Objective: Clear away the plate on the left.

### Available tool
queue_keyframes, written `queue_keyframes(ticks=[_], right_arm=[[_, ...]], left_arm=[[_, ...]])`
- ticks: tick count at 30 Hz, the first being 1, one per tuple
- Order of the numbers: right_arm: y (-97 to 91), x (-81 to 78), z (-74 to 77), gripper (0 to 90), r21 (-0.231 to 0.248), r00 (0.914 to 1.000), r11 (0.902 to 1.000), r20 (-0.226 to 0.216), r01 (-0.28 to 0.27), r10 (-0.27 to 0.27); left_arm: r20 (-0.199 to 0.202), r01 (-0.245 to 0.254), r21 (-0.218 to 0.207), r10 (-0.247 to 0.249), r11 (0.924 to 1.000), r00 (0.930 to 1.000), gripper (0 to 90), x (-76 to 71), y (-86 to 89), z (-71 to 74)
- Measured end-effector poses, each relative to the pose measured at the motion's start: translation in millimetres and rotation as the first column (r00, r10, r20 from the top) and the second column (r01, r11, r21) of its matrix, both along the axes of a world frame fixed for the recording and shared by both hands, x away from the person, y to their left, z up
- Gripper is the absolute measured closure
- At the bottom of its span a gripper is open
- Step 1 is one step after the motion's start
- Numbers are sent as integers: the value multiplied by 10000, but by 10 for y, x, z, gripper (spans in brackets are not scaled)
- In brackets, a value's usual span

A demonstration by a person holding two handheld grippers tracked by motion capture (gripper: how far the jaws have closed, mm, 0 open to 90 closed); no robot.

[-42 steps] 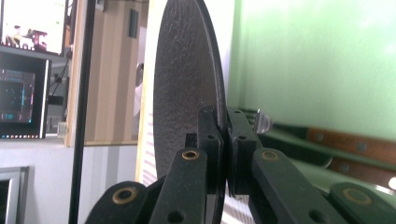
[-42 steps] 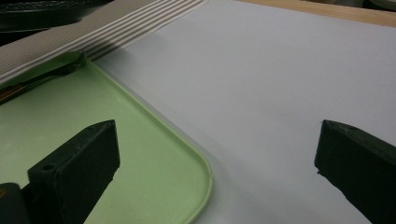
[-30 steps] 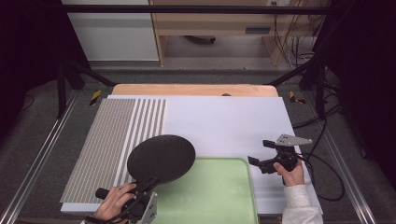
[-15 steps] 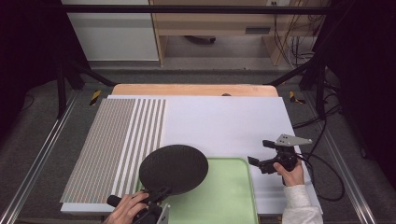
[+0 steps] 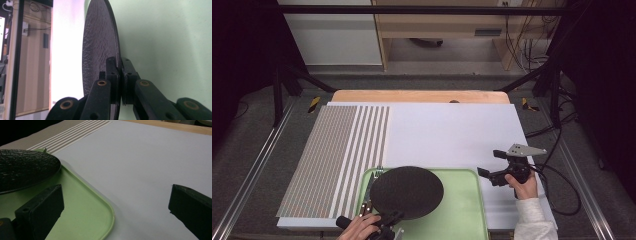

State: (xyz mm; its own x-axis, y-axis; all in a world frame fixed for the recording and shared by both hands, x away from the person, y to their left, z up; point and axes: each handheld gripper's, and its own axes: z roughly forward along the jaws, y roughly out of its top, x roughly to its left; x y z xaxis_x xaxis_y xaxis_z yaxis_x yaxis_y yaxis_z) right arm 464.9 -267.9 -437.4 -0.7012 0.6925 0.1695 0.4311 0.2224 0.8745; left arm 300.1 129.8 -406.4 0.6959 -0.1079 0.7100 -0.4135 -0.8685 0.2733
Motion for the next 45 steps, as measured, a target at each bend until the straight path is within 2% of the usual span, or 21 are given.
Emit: queue_keyframes(ticks=[7, 19, 24, 28, 34, 41, 45], right_arm=[[1, 2, -2, 5, -24, 10000, 10000, 2, 2, -2], [4, 1, -5, 5, -32, 10000, 10000, -33, -1, 1], [3, 2, -5, 5, -35, 10000, 10000, -10, 2, -2], [9, 4, -9, 5, -57, 10000, 10000, -38, -13, 13], [6, 2, -6, 5, -37, 10000, 10000, -36, -4, 4], [3, 2, -4, 5, -35, 10000, 10000, -10, 3, -3], [1, 1, -2, 5, -25, 10000, 10000, -4, 9, -9]], left_arm=[[-268, 121, 33, -120, 9999, 9996, 862, -8, -47, -80], [-158, 467, 192, -464, 9987, 9988, 861, -56, -99, -149], [-880, 457, 376, -423, 9982, 9952, 811, -66, -111, -235], [-1202, 533, 504, -469, 9973, 9916, 774, -65, -115, -305], [-1638, 386, 458, -306, 9982, 9860, 743, -51, -140, -335], [-2308, 116, 439, -11, 9990, 9730, 685, -29, -192, -425], [-2708, -150, 454, 267, 9989, 9623, 599, -6, -214, -459]])
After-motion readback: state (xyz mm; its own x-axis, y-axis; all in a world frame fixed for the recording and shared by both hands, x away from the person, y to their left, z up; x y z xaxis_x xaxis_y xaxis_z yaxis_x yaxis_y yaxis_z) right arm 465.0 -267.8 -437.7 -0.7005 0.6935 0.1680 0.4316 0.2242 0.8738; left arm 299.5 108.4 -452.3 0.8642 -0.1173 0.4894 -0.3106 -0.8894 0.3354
